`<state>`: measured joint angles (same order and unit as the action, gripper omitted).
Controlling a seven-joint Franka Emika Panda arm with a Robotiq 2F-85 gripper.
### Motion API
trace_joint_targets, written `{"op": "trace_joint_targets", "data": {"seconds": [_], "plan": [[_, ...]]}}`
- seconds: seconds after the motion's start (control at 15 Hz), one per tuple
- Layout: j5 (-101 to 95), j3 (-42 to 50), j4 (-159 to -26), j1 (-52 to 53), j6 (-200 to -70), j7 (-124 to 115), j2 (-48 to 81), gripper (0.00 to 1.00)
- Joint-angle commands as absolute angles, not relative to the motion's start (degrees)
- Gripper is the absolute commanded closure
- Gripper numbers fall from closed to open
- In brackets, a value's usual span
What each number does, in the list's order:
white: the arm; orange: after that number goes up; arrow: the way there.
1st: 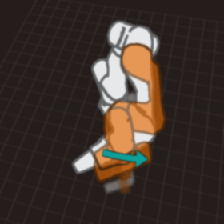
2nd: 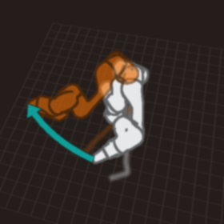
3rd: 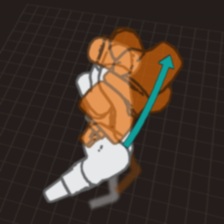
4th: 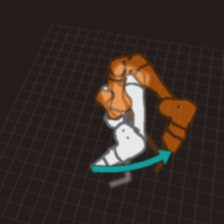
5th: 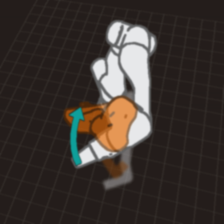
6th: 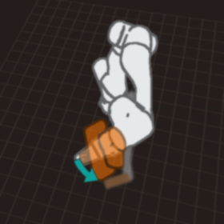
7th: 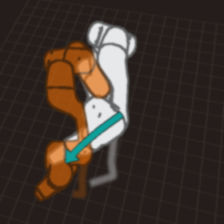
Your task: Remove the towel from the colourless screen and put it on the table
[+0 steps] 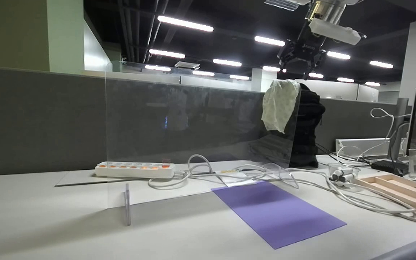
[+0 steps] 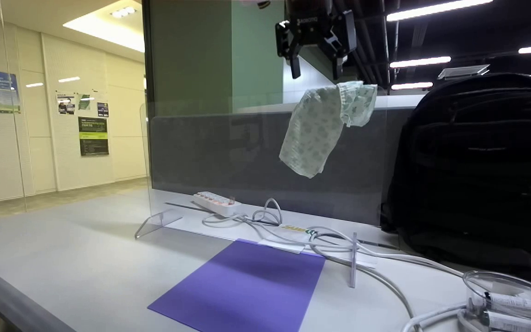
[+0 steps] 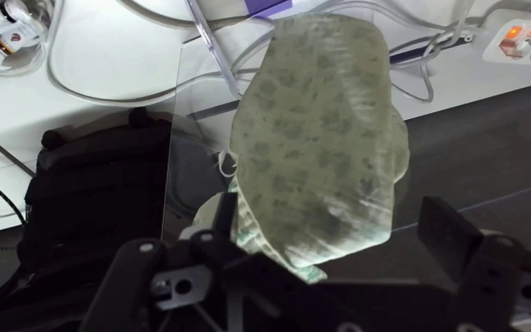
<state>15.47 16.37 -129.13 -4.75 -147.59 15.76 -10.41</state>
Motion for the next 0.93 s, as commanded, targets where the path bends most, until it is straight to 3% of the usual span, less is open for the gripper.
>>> {"op": "trace_joint_targets", "data": {"seconds": [0.0,0.4,0.87], "plan": [[15.03,15.15,-127.78,-6.03,-147.41,15.51,-9.14,0.0],[12.45,14.71,-124.51,-7.68,-146.59,14.42,-6.77,0.0],[21.07,15.5,-120.95,-8.05,-151.48,29.4,1.03,0.0]]}}
